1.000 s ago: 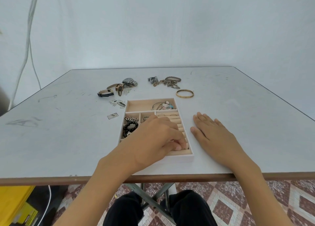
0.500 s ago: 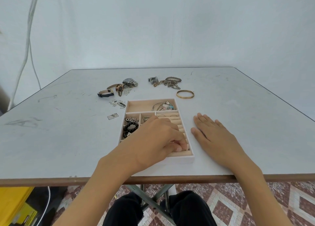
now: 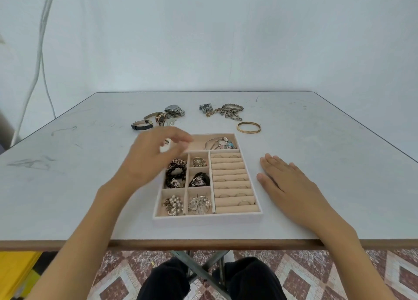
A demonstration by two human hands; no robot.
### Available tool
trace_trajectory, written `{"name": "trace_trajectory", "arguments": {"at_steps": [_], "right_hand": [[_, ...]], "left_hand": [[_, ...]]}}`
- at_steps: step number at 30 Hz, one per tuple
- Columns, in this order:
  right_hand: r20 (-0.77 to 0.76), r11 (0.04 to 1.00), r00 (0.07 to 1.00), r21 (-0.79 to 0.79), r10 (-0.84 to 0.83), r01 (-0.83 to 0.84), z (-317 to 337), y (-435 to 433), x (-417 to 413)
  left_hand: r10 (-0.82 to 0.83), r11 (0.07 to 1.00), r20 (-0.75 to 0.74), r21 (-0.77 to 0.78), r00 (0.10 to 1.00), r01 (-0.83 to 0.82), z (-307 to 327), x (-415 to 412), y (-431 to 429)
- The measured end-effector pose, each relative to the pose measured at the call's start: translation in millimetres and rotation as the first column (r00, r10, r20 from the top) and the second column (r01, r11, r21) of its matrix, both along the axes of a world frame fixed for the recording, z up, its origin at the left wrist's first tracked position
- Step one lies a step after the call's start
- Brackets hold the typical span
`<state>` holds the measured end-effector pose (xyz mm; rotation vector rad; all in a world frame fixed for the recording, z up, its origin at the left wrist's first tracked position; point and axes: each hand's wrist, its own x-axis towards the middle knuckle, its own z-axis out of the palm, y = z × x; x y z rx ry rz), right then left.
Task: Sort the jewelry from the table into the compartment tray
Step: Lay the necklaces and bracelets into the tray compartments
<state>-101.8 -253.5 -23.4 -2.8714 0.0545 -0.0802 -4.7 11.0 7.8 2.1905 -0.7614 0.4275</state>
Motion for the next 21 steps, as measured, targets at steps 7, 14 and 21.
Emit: {"name": "trace_trajectory", "arguments": {"at_steps": [7, 14, 21], "right_hand": [[-0.006, 1.0, 1.0, -0.03, -0.005, 0.005, 5, 1, 1], [-0.076, 0.99, 0.995, -0.131, -0.065, 0.055, 42, 3, 10], [0.041, 0.987, 0.992, 0.114, -0.117, 0.112, 77, -17, 102]], "left_hand": [[0.301, 0.911, -0.117, 0.328, 0.947, -0.249, -35, 51, 38], [0.299, 0.878, 0.033, 0.382, 0.954, -0.289, -39, 45, 31], [0.305, 0.872, 0.06, 0.384, 0.951, -0.304, -42, 47, 31]]}}
